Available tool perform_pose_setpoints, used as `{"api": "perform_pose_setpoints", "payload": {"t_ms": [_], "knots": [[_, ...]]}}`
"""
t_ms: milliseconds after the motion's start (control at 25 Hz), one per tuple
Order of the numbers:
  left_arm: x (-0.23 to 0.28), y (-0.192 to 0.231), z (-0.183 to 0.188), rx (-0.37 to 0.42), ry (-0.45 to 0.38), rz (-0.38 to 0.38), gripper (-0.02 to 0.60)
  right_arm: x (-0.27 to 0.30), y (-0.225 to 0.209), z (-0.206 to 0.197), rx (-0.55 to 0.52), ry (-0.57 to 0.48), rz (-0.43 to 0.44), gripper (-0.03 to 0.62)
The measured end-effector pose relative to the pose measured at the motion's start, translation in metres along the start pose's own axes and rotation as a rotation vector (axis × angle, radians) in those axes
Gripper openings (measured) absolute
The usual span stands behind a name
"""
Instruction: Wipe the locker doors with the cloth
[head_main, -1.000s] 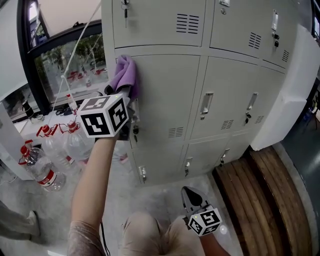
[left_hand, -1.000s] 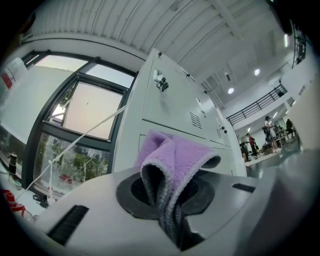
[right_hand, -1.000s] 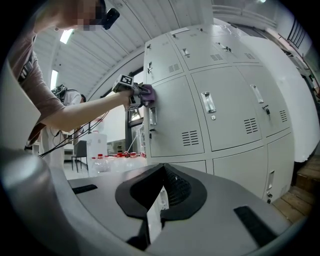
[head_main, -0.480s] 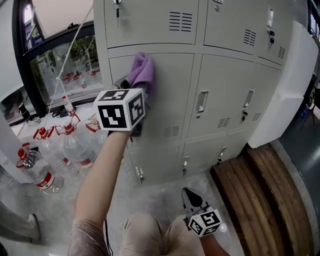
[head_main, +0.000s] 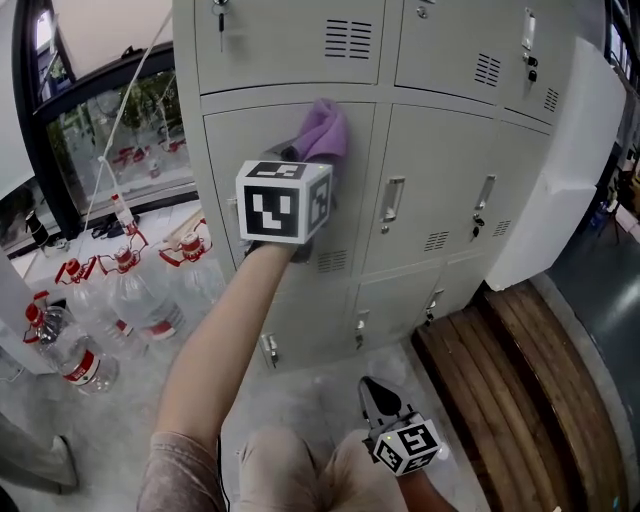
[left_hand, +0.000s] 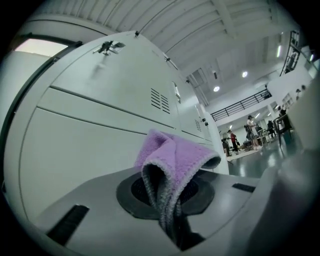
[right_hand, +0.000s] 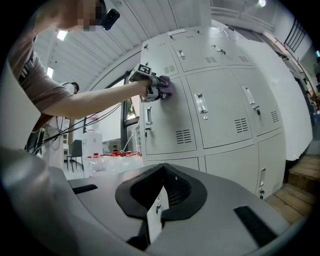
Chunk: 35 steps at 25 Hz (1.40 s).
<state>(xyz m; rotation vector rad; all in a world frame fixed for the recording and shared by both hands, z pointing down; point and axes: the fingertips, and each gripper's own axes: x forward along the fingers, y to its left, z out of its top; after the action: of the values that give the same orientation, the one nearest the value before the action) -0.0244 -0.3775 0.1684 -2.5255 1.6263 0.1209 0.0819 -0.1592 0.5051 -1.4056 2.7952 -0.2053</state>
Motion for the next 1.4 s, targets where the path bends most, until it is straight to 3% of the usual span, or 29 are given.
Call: {"api": "perform_pose_setpoints", "payload": {"t_ms": [360, 520, 920, 1200, 1400], "knots": [[0.037, -0.043, -0.010, 0.022, 0.037, -0.081, 0.038, -0.012, -0.001, -0.003, 0.010, 0.004, -0.029, -0.003], [0.046, -0.063, -0.024, 0.026, 0.087, -0.151, 0.038, -0.017, -0.003, -0.001, 0.012, -0.003, -0.042, -0.003], [0.004, -0.081, -0.026, -0.221, 0.039, -0.311, 0.038, -0.026, -0.011, 0.002, 0.022, -0.016, -0.059, -0.003], [-0.046, -0.050, -0.036, -0.251, -0.002, -0.262, 0.038, -0.023, -0.009, 0.001, 0.016, -0.016, -0.038, -0.003], [-0.087, -0.013, -0.043, -0.177, -0.024, -0.155, 0.038, -0.013, -0.003, 0.000, 0.009, -0.013, -0.006, -0.003]]}}
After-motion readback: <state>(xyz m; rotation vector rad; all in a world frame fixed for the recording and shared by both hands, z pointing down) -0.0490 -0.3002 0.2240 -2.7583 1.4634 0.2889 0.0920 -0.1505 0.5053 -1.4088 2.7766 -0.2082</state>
